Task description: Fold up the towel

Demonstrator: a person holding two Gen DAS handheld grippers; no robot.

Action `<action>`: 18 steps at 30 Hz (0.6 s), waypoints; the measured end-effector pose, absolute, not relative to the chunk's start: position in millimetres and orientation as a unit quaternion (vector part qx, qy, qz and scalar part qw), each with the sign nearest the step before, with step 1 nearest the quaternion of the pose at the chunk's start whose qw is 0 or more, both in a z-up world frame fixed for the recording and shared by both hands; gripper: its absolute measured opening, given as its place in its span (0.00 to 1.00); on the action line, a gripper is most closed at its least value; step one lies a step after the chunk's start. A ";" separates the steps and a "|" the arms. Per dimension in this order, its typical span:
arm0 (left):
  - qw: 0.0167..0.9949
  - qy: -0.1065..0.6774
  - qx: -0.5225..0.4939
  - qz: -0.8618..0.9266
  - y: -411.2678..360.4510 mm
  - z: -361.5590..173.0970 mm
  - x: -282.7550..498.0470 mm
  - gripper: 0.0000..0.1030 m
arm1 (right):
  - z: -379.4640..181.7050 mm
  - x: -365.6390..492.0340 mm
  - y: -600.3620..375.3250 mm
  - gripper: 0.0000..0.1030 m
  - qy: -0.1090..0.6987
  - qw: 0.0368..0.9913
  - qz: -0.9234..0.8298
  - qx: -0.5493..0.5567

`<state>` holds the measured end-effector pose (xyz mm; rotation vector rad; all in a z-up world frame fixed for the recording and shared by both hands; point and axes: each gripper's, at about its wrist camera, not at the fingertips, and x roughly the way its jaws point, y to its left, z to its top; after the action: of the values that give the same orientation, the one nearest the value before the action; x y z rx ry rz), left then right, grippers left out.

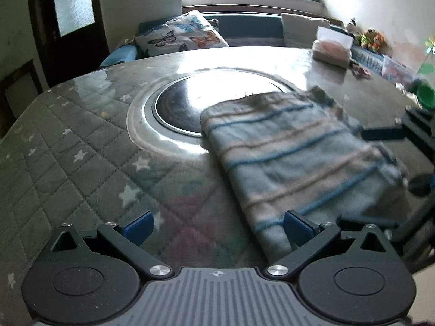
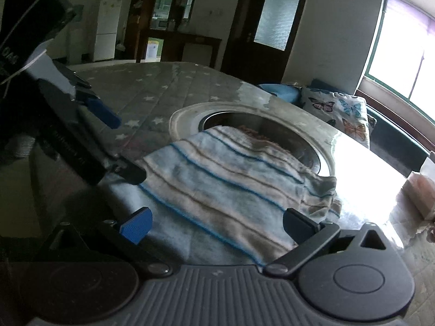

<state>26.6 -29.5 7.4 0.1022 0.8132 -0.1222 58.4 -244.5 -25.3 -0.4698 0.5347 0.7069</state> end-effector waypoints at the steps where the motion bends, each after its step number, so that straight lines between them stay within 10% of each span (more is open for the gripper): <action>1: 0.916 0.393 0.051 -0.060 -29.3 6.5 24.4 1.00 | -26.1 56.8 -244.5 1.00 0.256 0.877 0.338 -0.228; 18: 0.926 0.373 -0.028 -0.046 -18.7 27.1 67.4 0.99 | -6.5 112.3 -299.1 0.96 0.320 0.902 0.281 -0.072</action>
<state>67.4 -18.7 27.1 -0.0582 0.7643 -0.0939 112.3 -299.1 -6.5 -0.1498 0.6626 0.5814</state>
